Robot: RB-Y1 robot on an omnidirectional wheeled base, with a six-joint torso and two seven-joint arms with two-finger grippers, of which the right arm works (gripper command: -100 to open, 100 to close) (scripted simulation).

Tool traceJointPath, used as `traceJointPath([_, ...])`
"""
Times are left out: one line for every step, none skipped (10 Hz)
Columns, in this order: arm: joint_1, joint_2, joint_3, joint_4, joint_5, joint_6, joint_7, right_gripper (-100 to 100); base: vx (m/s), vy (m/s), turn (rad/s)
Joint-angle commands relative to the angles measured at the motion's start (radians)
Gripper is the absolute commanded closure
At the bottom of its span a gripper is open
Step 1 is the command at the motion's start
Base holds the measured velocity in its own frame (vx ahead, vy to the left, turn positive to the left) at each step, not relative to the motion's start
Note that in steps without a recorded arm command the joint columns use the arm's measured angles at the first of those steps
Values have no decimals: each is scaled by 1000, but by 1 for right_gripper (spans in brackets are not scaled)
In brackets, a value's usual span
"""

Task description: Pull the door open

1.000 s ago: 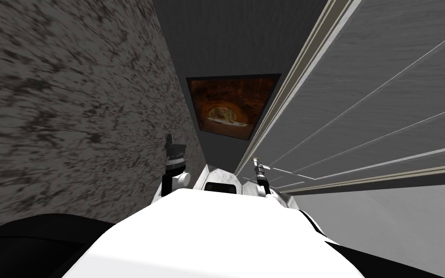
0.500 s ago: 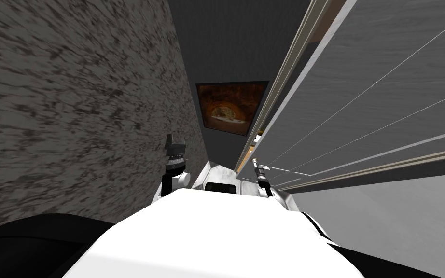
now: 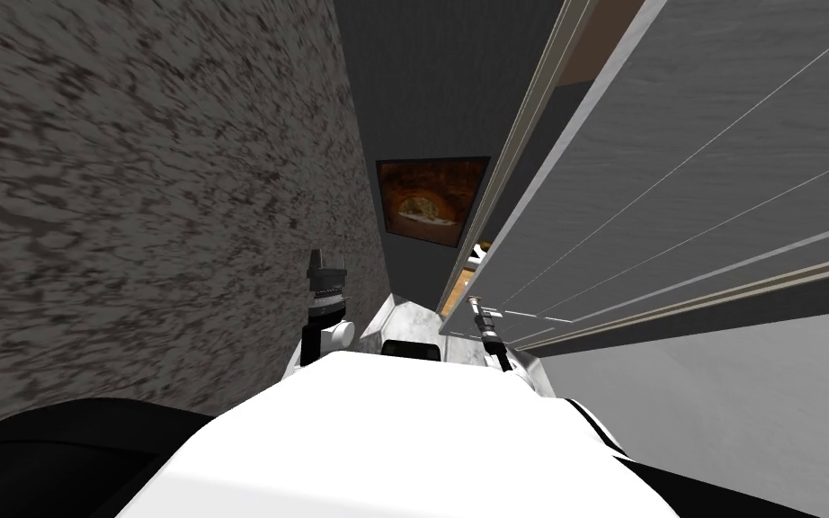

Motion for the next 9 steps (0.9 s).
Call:
traceJointPath([16, -14, 14, 2, 8, -27, -19, 100, -199, -42, 84])
traceJointPath([25, -24, 24, 3, 14, -45, -33, 100, -195, -45, 94])
traceJointPath([35, -35, 34, 4, 20, -62, -46, 100, -192, -66, 84])
traceJointPath([45, -45, 44, 4, 26, -79, -59, 100, -220, -79, 103])
traceJointPath([53, -54, 53, 5, 32, -94, -71, 100, -221, -87, 111])
traceJointPath([65, -66, 66, 6, 39, -115, -87, 100, -221, -84, 98])
traceJointPath([58, -54, 62, 3, 37, -102, -76, 100, -103, -29, 22])
traceJointPath([78, -63, 70, 12, 39, -132, -88, 100, -156, -51, 175])
traceJointPath([86, -69, 73, 17, 39, -148, -93, 100, -232, -98, 251])
